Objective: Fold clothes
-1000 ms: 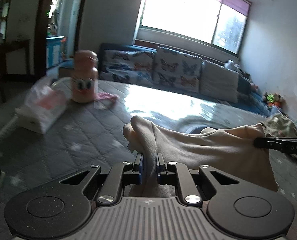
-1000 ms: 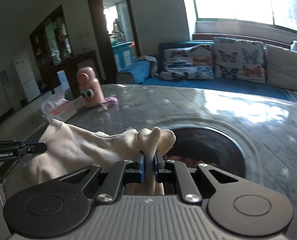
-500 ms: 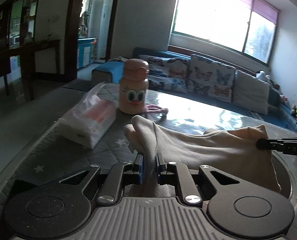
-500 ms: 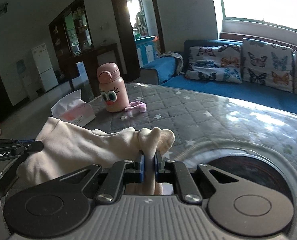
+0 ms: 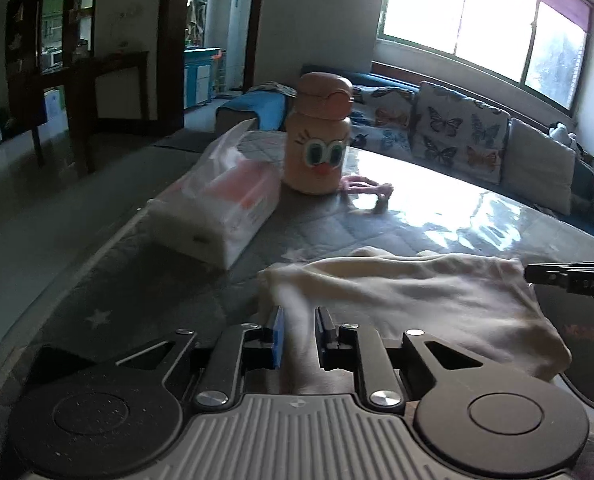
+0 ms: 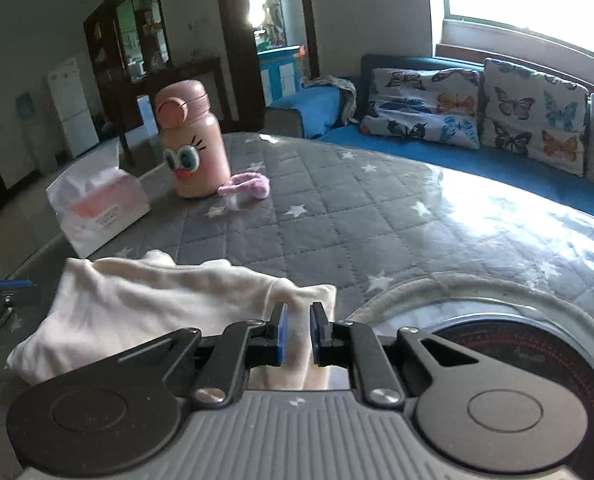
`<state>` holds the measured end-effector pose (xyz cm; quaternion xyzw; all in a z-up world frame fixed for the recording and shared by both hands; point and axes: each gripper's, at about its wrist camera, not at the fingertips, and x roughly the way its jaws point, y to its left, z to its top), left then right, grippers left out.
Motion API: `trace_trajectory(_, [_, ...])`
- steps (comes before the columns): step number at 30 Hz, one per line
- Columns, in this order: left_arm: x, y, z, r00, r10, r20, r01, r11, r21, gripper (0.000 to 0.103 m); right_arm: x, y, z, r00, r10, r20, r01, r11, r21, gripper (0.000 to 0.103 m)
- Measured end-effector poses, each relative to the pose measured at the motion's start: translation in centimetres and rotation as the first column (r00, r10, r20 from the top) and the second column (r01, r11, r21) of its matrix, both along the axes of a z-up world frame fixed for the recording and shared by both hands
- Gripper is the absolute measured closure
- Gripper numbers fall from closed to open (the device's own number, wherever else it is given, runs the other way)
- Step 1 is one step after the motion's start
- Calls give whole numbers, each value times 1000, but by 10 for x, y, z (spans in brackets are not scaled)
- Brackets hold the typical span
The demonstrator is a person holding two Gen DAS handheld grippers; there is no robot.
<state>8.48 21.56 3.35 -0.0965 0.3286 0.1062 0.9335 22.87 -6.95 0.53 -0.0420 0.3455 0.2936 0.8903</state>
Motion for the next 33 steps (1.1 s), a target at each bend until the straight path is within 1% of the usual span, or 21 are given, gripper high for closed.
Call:
trace_trajectory(2, [0,3,4,1000,5,13,-5,1000,6,83,0,1,2,1000,10,2,-10,1000,7,91])
trace_trajectory(5, [7,1,7,1000,-13,26,12,1000,7,84,1,4,5,1000,27,4,-27,999,17,91])
trace_trajectory(11, [37,-9,-5,999,-48,-7,48,999,4,84,10,26,-2,997,70,-28,-70,997,18,91])
trace_trajectory(14, [50,-8,-12,998,-56,-18,56,998,1,84,20,32,-10,996,70,-48,-70,997,15,91])
trace_trajectory(20, [67,4,-29,998,-26,-65,26,1000,3,84,39,39,-24,997,40,-67,-39,999,9,92])
trace_trajectory(21, [67,5,-29,998,-22,-65,22,1000,-6,84,41,39,-23,997,38,-66,-37,999,12,92])
trace_trajectory(23, [66,0,-23,998,-33,-49,34,999,9,84,42,39,-22,997,38,-61,-37,999,18,91])
trace_trajectory(27, [66,-16,-12,997,-70,-15,71,996,46,84,35,47,-13,995,93,-30,-93,996,14,91])
trace_trajectory(30, [74,-26,-12,993,-114,-8,114,993,25,84,30,61,-14,988,150,-39,-149,989,10,91])
trace_trajectory(33, [84,-34,-19,989,-149,-27,149,989,19,84,28,73,-19,983,181,-45,-180,984,9,90])
